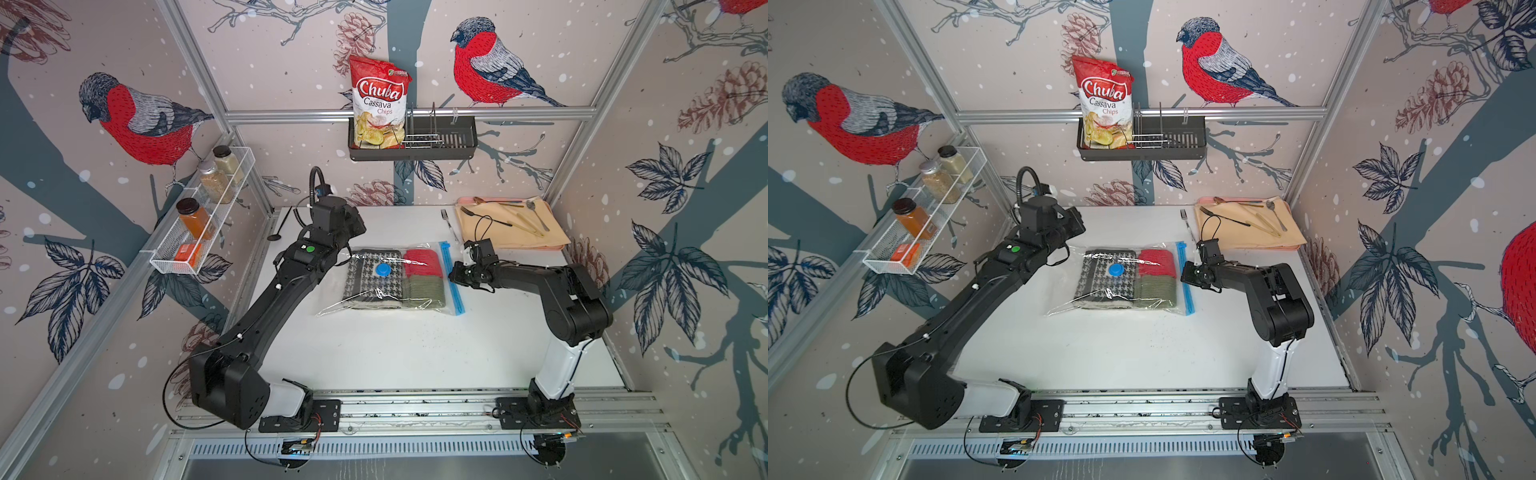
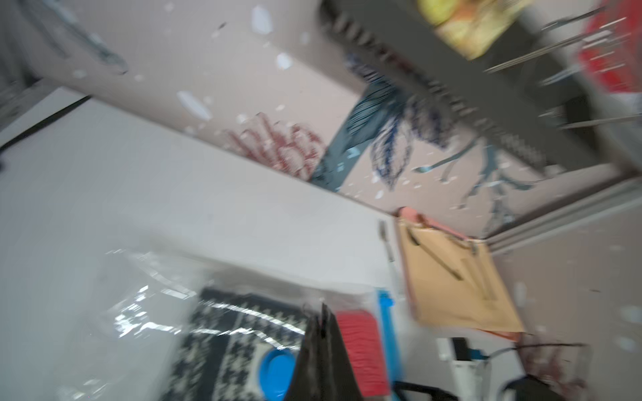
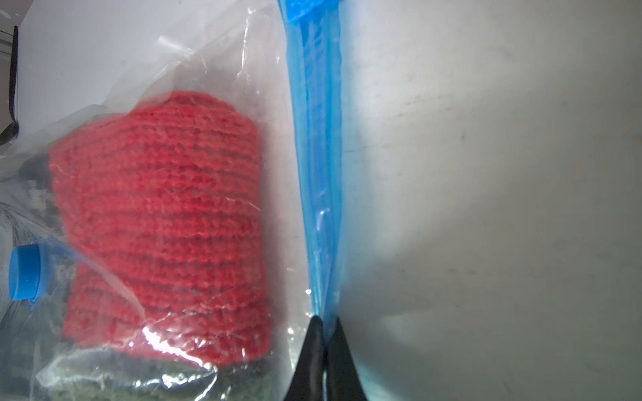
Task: Take the scarf out of the vacuum bag
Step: Adjust the vacuum bag at the center of the board.
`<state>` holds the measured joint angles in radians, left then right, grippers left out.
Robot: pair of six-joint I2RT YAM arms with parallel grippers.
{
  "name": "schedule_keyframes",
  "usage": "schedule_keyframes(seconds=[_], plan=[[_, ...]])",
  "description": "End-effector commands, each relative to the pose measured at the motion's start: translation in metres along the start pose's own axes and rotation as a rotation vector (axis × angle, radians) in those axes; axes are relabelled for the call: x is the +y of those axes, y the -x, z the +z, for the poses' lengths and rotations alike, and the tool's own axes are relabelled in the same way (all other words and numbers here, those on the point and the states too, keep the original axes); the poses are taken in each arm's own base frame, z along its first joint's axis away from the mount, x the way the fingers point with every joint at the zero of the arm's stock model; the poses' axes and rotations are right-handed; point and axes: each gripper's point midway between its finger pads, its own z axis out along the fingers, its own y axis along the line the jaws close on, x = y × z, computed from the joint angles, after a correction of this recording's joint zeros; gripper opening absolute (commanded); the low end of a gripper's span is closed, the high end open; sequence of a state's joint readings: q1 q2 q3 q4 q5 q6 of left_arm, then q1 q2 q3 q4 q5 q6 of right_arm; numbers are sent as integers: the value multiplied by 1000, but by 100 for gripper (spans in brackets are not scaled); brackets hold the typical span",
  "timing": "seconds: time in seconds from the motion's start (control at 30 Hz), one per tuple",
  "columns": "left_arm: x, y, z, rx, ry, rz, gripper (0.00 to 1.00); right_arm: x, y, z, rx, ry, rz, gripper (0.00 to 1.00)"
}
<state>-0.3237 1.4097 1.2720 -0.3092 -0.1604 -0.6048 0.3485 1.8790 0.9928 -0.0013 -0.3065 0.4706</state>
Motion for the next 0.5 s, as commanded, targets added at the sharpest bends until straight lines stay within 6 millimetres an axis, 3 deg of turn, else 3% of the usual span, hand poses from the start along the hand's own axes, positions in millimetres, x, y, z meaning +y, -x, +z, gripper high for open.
schedule_keyframes(seconds=[0.0, 0.1, 0.2, 0.37, 0.47], plan=[[67, -31, 14, 122, 180, -17, 20, -22, -38, -2, 139, -93, 37, 0], [104, -41, 20, 182, 201, -65, 40, -18, -36, -4, 134, -73, 39, 0], [129, -48, 21, 221, 176, -118, 48, -17, -35, -5, 136, -55, 47, 2], [155, -78, 32, 339, 62, -214, 48, -13, -33, -6, 137, -22, 56, 4], [168, -107, 42, 424, 67, -231, 49, -12, -31, -8, 132, -16, 57, 6]])
